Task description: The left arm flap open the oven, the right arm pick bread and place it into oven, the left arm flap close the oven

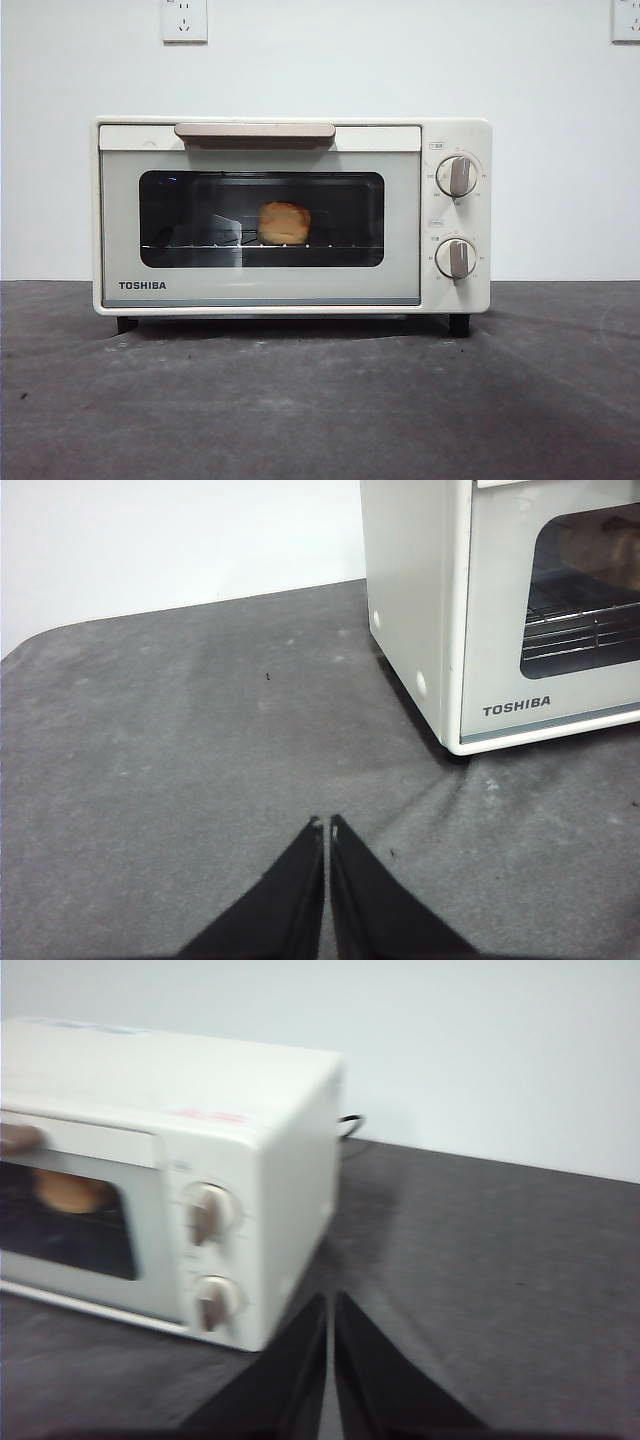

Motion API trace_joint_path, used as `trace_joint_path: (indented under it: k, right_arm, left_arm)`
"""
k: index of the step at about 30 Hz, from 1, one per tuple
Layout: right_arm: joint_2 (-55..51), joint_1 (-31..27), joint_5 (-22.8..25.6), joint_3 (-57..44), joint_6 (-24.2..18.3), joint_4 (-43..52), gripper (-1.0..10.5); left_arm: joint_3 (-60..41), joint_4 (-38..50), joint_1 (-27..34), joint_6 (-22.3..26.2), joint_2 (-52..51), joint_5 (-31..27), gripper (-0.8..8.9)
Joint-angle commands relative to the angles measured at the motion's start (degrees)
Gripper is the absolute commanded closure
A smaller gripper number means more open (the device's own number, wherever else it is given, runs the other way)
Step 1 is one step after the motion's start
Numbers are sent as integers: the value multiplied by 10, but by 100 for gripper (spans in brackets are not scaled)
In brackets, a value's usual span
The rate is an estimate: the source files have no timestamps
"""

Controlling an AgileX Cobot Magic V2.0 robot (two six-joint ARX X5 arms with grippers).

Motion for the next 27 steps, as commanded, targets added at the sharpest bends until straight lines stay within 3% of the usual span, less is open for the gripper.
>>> trace_joint_path:
  k: [1,18,27]
  right_arm:
    - [-38,-21,2,-49,-9,47,938]
    - [-177,-75,3,-202,30,72,938]
    - [-180,-79,7,-205,39,-21,938]
  left_arm:
    - [-12,-3,0,-1,-1,-2,794]
    - [-12,-3,0,-1,-1,-2,794]
    - [-12,-4,0,-1,-1,-2,794]
